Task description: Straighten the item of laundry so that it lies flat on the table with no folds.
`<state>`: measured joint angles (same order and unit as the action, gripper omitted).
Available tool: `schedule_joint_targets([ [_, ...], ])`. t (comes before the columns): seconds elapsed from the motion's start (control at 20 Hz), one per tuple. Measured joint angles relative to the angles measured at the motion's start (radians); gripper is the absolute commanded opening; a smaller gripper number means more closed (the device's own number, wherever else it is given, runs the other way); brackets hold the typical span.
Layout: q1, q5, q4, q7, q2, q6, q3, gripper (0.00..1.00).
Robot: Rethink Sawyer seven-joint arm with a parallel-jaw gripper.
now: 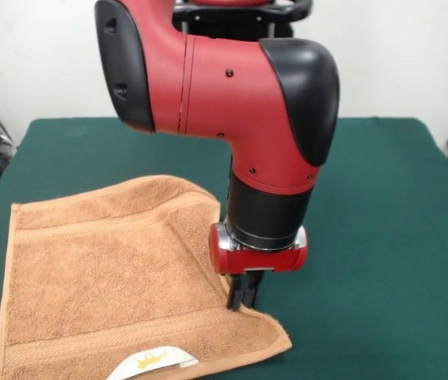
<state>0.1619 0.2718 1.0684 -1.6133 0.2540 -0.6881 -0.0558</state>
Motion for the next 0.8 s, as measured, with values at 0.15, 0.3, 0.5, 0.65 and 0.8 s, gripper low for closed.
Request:
schedule_joint_targets([
  [0.15, -0.001, -0.004, 0.000, 0.000, 0.000, 0.000, 0.005, 0.00],
  [0.3, -0.005, -0.007, 0.000, 0.000, 0.000, 0.002, 0.016, 0.00],
  [0.5, -0.031, -0.012, -0.001, 0.000, -0.001, 0.026, 0.055, 0.00],
  [0.65, -0.049, -0.022, 0.000, -0.001, -0.001, 0.039, 0.075, 0.00],
  [0.8, -0.062, -0.033, 0.007, -0.005, 0.000, 0.049, 0.090, 0.00],
])
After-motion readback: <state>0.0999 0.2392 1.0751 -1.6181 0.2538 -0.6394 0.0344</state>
